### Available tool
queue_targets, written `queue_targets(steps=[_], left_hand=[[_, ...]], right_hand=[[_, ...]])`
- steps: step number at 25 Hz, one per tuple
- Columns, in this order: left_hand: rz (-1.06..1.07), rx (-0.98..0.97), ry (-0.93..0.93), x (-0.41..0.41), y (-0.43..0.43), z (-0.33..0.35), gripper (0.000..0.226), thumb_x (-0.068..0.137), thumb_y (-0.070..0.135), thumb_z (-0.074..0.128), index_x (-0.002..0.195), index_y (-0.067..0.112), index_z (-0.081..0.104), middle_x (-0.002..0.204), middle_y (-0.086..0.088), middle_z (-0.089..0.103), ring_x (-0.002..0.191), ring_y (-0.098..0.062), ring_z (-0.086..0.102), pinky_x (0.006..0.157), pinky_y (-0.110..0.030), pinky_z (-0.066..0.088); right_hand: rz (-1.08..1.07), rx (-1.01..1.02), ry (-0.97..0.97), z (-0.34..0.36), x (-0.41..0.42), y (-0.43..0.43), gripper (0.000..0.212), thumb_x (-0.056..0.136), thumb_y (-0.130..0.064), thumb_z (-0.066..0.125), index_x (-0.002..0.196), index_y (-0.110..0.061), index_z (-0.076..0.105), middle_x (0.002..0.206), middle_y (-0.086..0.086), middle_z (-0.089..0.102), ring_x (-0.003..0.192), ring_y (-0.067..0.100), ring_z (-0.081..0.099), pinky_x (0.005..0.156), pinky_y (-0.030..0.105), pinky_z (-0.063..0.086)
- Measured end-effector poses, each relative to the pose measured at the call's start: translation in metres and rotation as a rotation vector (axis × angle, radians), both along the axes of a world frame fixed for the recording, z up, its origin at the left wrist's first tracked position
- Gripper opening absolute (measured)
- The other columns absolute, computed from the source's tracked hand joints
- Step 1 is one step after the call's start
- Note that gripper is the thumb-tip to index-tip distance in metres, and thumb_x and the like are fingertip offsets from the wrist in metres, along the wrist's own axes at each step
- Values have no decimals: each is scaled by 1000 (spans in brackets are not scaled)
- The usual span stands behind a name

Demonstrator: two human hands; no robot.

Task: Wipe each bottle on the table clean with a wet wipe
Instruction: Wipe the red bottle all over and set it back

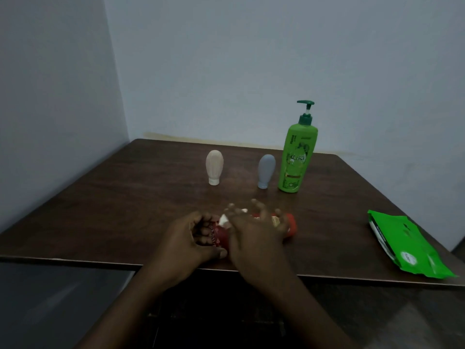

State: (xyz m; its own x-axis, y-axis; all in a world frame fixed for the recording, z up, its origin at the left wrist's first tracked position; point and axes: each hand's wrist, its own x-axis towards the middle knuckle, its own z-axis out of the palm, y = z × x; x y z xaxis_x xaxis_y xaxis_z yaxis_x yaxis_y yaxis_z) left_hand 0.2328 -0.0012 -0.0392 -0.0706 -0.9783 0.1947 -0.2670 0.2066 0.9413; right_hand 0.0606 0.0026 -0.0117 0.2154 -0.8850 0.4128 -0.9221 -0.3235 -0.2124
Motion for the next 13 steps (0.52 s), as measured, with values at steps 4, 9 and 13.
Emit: queue_targets(steps=[4,9,13], left_hand=[[-6,6,16,1,-3,-4,65,60,0,96,113,27,71,107,-8,76,96,-26,76,84,-38,65],[-11,-3,42,1,1,0,67,64,13,97,122,34,69,110,-2,75,100,-18,75,90,-39,63],[-16,-91,27,-2,15,17,68,71,20,93,128,43,64,120,4,71,108,-15,72,91,-36,62]], right_hand=[[-26,39,5,2,-18,-11,40,101,-48,34,139,-47,44,148,-29,42,147,16,18,112,55,1],[-325,204,9,12,-99,-30,44,101,-59,26,136,-47,50,143,-8,54,143,16,29,113,52,10],[-260,192,-179,9,-110,-26,50,96,-66,28,128,-43,59,130,-5,63,131,17,45,112,50,24]])
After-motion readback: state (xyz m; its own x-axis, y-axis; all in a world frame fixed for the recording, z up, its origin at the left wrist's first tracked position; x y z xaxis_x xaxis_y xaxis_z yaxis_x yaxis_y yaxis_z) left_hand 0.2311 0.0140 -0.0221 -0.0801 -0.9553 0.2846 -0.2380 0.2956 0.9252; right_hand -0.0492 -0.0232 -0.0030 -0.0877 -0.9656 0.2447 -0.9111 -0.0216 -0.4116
